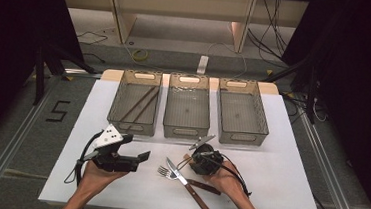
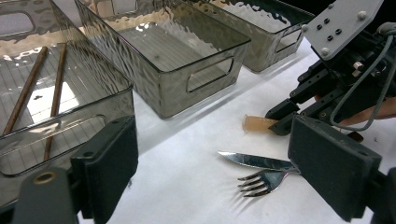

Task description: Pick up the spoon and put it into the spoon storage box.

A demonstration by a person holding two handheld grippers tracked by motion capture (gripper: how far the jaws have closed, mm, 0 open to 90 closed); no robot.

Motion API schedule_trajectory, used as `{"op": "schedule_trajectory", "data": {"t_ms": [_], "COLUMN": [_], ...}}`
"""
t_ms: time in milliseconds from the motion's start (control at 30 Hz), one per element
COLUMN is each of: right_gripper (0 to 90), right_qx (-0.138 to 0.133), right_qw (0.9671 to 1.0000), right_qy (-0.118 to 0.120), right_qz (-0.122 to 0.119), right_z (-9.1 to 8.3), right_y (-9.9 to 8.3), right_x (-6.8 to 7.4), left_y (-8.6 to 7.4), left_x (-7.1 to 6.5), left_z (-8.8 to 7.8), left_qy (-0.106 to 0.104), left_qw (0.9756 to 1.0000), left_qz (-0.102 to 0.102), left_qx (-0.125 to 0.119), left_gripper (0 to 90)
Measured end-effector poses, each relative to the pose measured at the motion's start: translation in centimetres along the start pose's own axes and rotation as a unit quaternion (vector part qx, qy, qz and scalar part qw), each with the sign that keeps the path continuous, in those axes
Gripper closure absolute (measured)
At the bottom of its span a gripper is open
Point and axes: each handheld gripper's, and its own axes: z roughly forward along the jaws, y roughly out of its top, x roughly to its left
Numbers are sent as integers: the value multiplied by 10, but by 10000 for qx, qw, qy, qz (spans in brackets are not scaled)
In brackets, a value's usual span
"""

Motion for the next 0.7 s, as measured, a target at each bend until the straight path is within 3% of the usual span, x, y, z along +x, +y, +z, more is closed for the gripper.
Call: {"op": "schedule_trajectory", "data": {"t_ms": [333, 700], "right_gripper": [772, 771], "right_qx": [-103, -556], "right_qw": [9998, 9984], "right_qy": [74, -8], "right_qz": [-134, 35], "right_z": [-6, -30], "right_y": [1, 6], "right_x": [-1, -18], "left_y": [-1, -1], "left_x": [2, 4], "left_z": [0, -2], "left_qy": [24, 27], "left_qw": [10000, 9999], "left_qz": [-18, -103], "left_qx": [14, -114], "left_gripper": [156, 156]}}
